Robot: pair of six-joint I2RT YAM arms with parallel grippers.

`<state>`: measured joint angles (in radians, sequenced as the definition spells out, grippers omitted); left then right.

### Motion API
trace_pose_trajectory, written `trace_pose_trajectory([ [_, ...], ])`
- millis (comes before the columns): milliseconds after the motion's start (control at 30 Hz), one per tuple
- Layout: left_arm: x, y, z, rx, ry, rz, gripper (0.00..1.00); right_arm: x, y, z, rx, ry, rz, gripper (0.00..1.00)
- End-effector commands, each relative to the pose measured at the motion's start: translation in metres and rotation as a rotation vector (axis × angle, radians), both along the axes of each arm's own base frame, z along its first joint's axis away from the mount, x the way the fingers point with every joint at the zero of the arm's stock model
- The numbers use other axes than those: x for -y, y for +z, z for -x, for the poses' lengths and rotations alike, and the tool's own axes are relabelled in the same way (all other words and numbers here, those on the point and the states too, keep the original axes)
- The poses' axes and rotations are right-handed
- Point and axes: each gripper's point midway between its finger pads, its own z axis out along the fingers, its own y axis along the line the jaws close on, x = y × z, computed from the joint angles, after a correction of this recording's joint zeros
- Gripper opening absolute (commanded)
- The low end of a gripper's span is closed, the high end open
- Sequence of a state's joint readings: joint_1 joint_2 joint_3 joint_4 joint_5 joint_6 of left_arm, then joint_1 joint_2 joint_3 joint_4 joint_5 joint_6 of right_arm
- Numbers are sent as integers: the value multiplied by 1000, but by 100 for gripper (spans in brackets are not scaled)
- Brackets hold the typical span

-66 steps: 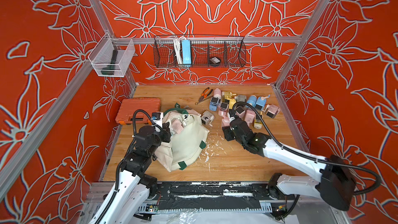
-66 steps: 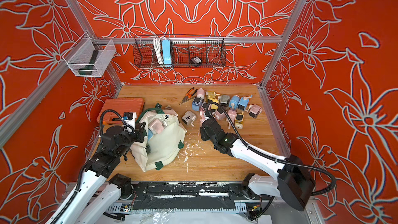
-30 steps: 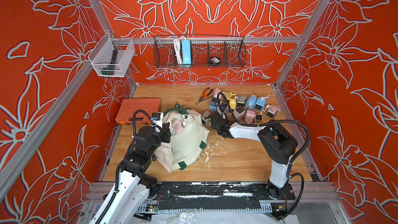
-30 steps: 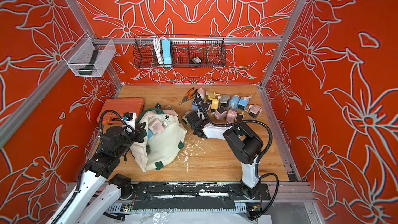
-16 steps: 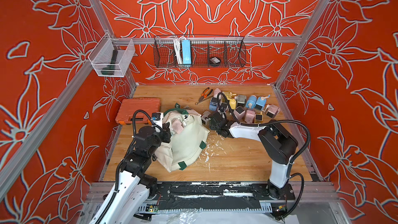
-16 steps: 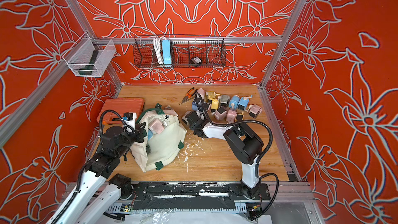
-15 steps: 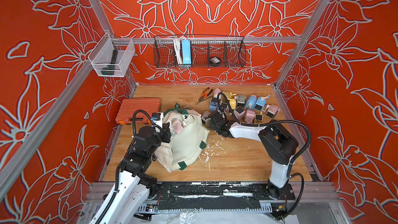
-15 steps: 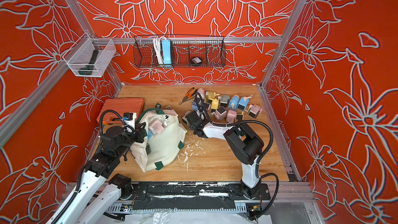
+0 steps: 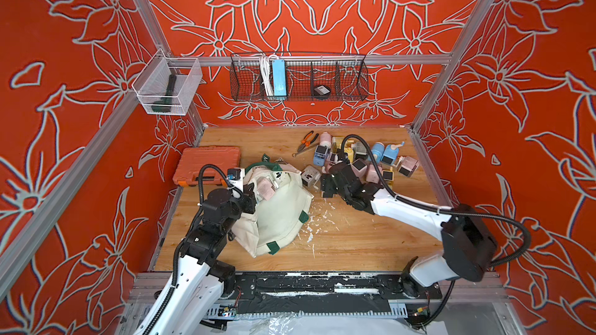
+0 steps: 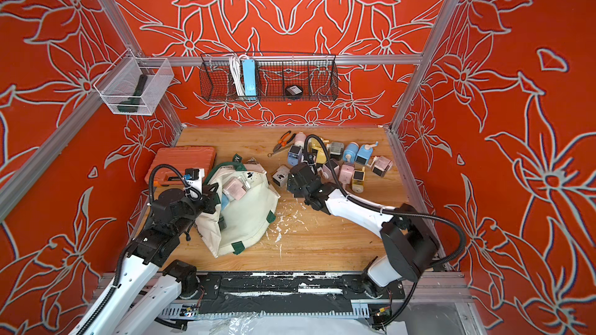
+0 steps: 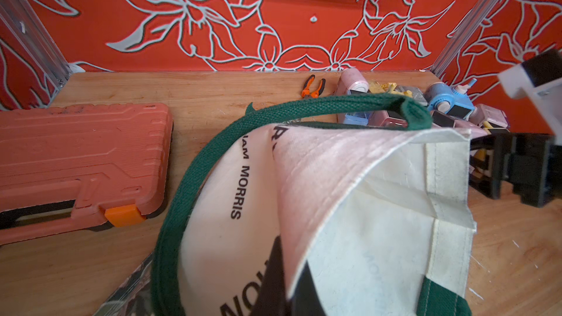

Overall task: Take out the pencil sharpeners from the tote bags
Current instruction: Place the pencil sharpener at the center of the board, then pick up the pencil sharpener from the canvas bag.

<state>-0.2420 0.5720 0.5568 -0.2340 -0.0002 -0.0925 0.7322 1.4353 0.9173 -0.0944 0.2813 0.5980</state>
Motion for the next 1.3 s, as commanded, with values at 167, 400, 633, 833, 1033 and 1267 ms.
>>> trace_pose_trajectory([
  [167,-2,13,-2,59,8,6,0,-43,57,76,6,427,-103,73],
  [400,-1,12,-2,53,4,7,0,-121,79,151,116,801,-154,67],
  [633,-2,11,-2,50,6,7,0,-174,49,151,147,912,-73,66],
  [833,-1,11,-2,50,6,6,0,-210,9,119,149,897,61,71],
  [1033,-2,10,-2,46,9,8,0,-234,-12,79,271,816,145,87],
  [1267,-1,10,-2,46,5,7,0,-249,-38,45,350,794,234,95],
])
